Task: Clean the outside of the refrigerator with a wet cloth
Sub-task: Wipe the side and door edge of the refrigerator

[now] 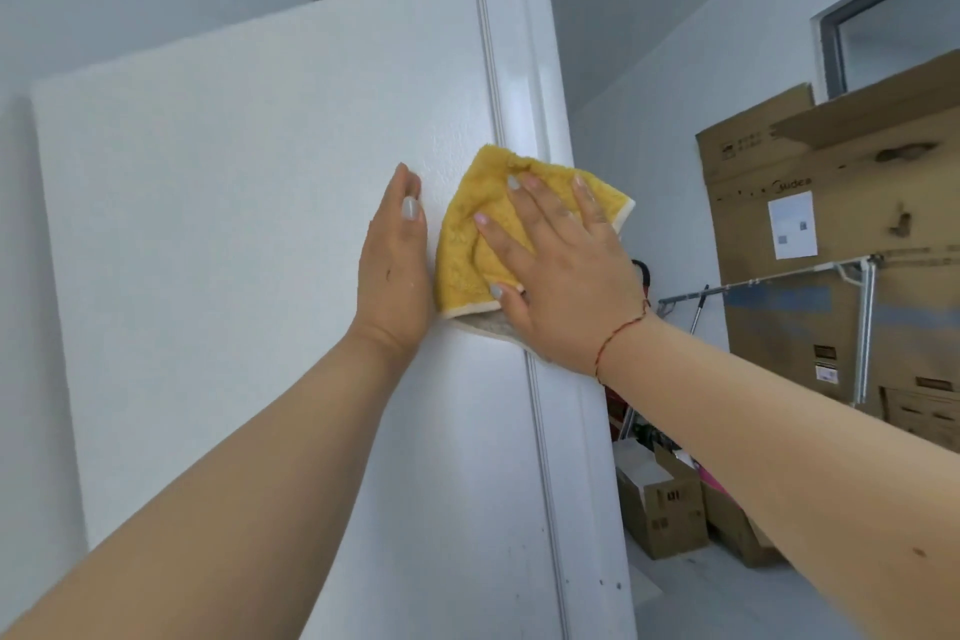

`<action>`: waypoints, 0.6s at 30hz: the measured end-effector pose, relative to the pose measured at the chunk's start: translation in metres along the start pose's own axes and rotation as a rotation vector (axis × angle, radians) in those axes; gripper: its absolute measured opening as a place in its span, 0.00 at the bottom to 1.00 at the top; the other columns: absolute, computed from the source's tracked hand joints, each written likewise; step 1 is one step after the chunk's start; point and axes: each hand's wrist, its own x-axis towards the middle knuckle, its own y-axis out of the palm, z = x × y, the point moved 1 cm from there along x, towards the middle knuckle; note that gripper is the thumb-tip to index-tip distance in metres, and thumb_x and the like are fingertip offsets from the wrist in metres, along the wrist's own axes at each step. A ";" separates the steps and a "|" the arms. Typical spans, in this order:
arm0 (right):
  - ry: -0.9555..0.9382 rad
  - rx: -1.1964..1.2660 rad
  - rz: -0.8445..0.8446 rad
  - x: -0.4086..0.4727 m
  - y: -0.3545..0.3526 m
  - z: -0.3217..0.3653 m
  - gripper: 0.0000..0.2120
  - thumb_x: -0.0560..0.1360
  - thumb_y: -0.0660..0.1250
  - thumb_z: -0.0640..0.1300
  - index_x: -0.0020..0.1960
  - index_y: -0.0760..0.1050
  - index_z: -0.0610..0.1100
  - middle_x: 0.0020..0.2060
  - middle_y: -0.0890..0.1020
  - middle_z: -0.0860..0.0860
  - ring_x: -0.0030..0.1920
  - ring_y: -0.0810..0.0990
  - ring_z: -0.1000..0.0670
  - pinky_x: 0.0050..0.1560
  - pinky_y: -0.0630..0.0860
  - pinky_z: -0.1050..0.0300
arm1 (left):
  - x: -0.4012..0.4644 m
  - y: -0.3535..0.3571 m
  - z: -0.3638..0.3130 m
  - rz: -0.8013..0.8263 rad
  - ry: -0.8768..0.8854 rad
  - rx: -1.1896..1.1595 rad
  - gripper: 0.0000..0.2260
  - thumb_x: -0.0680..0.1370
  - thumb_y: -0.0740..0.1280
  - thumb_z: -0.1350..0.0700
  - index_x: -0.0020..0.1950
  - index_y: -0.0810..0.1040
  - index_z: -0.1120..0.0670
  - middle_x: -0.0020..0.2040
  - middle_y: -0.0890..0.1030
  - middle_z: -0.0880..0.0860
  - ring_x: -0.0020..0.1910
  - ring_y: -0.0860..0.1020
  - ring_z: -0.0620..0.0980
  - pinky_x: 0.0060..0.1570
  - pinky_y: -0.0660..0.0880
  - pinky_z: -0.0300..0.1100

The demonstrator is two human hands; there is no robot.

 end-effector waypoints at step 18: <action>-0.166 0.044 0.150 -0.200 0.031 0.074 0.29 0.77 0.59 0.54 0.75 0.61 0.46 0.75 0.59 0.38 0.75 0.57 0.39 0.74 0.49 0.39 | -0.111 0.011 0.014 0.163 -0.066 0.198 0.23 0.83 0.48 0.47 0.75 0.67 0.51 0.76 0.65 0.47 0.76 0.58 0.42 0.77 0.51 0.49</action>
